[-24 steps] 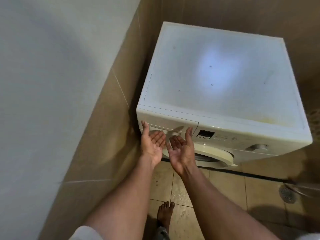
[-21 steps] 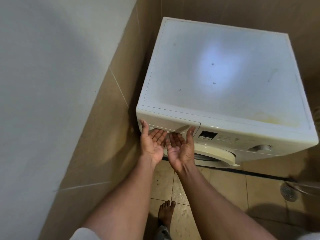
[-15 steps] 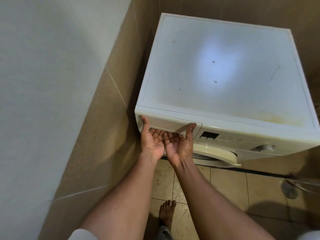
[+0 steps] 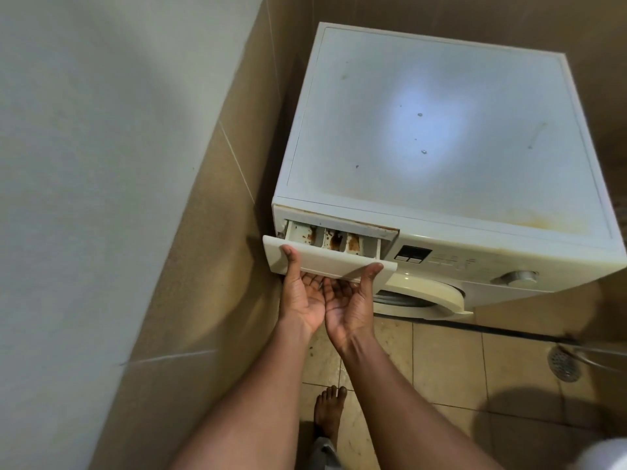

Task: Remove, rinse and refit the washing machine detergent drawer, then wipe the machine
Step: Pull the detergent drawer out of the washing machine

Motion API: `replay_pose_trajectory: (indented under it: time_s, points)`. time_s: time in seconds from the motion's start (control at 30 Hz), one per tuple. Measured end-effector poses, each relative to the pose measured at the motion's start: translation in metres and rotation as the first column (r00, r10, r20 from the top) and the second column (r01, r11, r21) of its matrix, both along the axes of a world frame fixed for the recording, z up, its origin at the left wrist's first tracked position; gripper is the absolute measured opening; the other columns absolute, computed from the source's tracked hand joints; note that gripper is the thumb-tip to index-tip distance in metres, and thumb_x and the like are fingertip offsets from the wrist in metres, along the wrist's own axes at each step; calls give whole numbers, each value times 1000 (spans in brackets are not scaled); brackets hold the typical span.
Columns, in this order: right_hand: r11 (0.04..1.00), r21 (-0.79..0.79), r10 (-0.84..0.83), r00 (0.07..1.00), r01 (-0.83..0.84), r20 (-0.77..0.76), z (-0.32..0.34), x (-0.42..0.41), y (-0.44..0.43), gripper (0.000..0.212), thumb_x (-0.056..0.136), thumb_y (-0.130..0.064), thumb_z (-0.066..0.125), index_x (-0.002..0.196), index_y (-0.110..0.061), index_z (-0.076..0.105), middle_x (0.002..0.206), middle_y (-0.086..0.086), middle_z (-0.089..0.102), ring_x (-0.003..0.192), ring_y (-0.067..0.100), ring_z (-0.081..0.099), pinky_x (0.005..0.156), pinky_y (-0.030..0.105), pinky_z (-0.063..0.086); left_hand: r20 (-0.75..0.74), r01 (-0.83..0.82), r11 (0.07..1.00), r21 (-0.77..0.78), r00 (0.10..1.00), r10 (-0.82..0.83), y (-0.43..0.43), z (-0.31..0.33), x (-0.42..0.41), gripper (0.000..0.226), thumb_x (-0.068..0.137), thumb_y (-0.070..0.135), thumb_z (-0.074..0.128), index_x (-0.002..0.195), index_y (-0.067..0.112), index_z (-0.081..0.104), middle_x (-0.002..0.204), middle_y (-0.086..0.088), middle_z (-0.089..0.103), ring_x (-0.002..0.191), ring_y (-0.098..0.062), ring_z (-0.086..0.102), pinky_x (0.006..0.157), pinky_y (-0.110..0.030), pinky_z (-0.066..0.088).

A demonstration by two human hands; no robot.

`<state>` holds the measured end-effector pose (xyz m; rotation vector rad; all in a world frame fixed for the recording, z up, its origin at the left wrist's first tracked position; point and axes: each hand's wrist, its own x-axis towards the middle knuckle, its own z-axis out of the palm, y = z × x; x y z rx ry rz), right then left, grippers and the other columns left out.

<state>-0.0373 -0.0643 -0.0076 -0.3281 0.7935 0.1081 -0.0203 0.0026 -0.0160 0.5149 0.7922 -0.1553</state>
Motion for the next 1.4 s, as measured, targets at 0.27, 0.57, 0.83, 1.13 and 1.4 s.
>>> replay_pose_trajectory:
  time_s: [0.27, 0.57, 0.83, 1.13, 1.4]
  points:
    - [999, -5, 50, 999, -50, 11, 5, -65, -2, 93, 66, -62, 73, 132, 0, 51, 117, 24, 65, 110, 34, 67, 91, 43, 57, -31, 11, 1000, -22, 999, -12, 7, 5, -67, 76, 75, 61, 62, 128, 7, 56, 111, -21, 67, 108, -35, 64, 86, -43, 58]
    - [985, -71, 156, 988, -156, -2, 18, -92, -17, 77, 81, -56, 64, 133, -1, 50, 130, 26, 59, 119, 34, 61, 106, 43, 47, -10, 44, 994, 98, 999, -43, 4, 14, -91, 74, 79, 59, 60, 132, 7, 52, 113, -21, 66, 108, -33, 63, 96, -44, 52]
    - [514, -708, 555, 817, -483, -155, 44, -98, -46, 22, 94, -17, 58, 96, 3, 65, 82, 12, 64, 80, 27, 62, 69, 30, 54, -83, 77, 981, 180, 995, -63, -9, 17, -85, 84, 63, 49, 86, 132, 14, 53, 123, -19, 65, 113, -34, 62, 92, -47, 55]
    - [-430, -897, 664, 637, -101, -391, 72, -14, -34, 34, 92, -10, 58, 125, -19, 57, 117, 1, 61, 105, 16, 59, 91, 33, 53, -124, 132, 963, 234, 987, -105, -17, 13, -70, 73, 71, 29, 82, 135, 17, 49, 123, -15, 62, 113, -27, 60, 97, -49, 54]
    - [-857, -496, 429, 343, -137, -836, 37, 29, -31, 75, 92, -16, 58, 155, -26, 18, 148, 15, 34, 134, 33, 37, 102, 47, 47, -144, 161, 956, 243, 981, -129, -12, 5, -71, 67, 74, 25, 79, 133, 17, 49, 121, -16, 63, 109, -27, 62, 95, -45, 55]
